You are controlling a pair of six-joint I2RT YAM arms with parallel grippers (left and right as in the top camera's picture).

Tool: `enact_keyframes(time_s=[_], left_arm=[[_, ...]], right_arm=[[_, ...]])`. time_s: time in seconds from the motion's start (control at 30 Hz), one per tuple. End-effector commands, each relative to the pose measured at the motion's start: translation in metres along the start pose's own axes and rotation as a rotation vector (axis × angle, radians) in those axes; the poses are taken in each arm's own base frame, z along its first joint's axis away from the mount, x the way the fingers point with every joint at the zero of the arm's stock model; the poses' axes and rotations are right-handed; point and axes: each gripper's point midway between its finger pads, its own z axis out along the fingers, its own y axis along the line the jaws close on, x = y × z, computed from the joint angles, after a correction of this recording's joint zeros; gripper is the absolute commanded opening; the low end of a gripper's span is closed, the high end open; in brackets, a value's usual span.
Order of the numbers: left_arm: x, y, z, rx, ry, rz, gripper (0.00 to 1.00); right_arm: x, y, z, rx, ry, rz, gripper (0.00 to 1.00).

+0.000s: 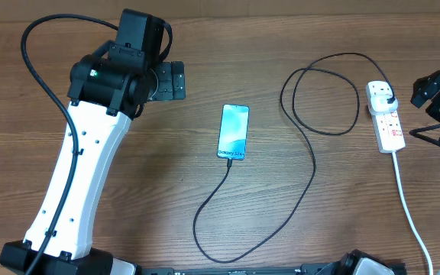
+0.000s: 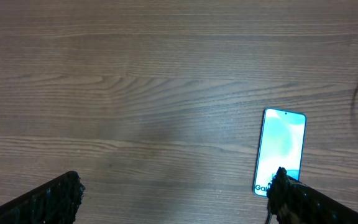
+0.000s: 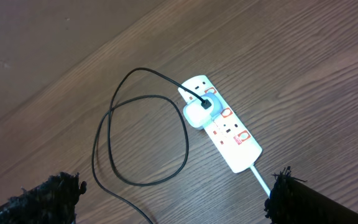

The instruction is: Plug charger to phone and switch on socket

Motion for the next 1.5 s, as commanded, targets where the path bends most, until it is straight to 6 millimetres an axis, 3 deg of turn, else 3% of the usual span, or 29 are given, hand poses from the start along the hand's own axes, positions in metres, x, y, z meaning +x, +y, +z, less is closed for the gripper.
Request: enact_keyframes(time_s=[0.0,0.27,0.67,1.07,1.2,1.47], left_arm=[[-0.007,0.004,-0.009,-0.009,-0.031,0.012,1.0],[-0.006,0.004,-0.012,-0.007,-0.035,0.011,1.0],[-0.006,0.018,-0.04,-0.025,-0.127,-0.006,1.0],[0.008,0.031,-0.033,0.124,-0.38,-0.098,1.0],[0.011,0.035,-0.044,0.227,-0.511,-0.053,1.0],[0.025,0.04,-0.07,0.261,-0.891,-0.004,1.0]], right_arm=[[-0.007,0.003,-0.005,0.0,-0.025,-0.006,1.0],[-0.007,0.003,-0.005,0.0,-0.025,-0.006,1.0],[-0.007,0.003,-0.005,0.0,-0.025,-0.006,1.0],[-0.007,0.003,-0.005,0.0,-0.025,-0.006,1.0],[-0.007,0.003,-0.005,0.0,-0.025,-0.006,1.0],[-0.007,0.003,-0.005,0.0,-0.025,-0.006,1.0]])
